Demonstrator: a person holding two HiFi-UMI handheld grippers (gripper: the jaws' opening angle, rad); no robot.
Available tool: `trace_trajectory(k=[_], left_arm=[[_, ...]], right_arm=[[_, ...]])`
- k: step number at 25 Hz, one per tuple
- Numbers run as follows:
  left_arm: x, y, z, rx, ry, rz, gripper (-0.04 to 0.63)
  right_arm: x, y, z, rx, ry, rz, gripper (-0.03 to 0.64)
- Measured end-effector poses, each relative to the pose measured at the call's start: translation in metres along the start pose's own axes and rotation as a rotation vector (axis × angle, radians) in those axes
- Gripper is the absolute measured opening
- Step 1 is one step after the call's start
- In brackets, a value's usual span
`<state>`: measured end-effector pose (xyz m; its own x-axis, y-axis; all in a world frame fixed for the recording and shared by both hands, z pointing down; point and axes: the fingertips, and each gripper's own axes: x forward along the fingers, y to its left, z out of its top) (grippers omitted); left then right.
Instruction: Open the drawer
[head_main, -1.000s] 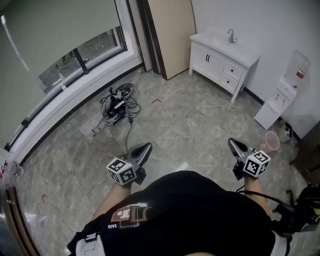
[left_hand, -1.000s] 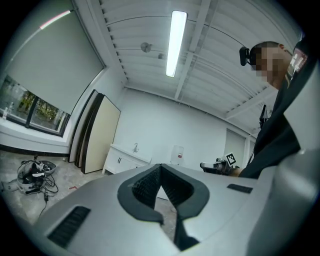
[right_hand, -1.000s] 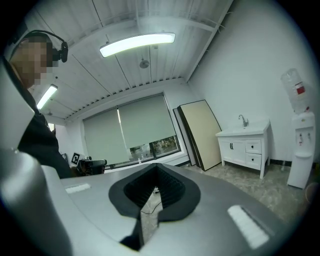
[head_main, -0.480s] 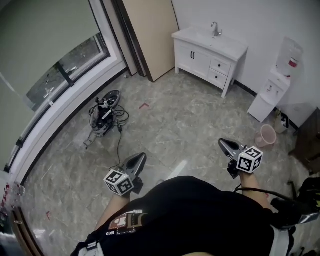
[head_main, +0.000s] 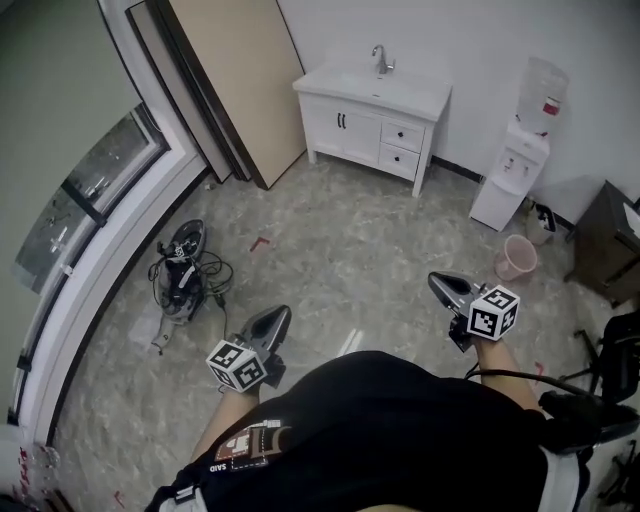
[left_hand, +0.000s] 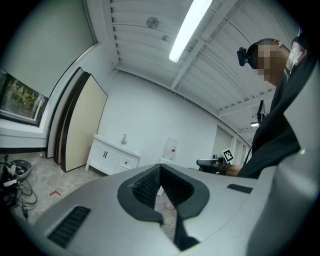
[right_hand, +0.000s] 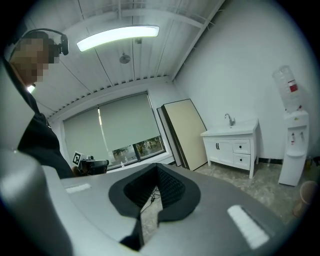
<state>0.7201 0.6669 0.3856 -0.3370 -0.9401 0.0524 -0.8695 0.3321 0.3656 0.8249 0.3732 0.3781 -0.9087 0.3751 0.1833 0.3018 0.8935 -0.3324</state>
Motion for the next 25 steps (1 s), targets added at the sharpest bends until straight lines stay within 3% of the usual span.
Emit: trace_trajectory(k=[6, 15, 25], left_arm=[[0.010, 0.069, 0.042, 0.030, 0.013, -0.056, 0.000], [0.015, 0.145, 0.056, -0.006, 0.001, -0.027, 0.000], [0.098, 0.173, 0.070, -0.017, -0.027, 0.093, 0.000]], right_arm=[[0.062, 0.003, 0.024, 0.009, -0.034, -0.054, -0.002], [0.136, -0.008, 0.030, 0.007, 0.006, -0.046, -0.002], [0.193, -0.108, 0.077, -0.010, 0.033, 0.074, -0.002]])
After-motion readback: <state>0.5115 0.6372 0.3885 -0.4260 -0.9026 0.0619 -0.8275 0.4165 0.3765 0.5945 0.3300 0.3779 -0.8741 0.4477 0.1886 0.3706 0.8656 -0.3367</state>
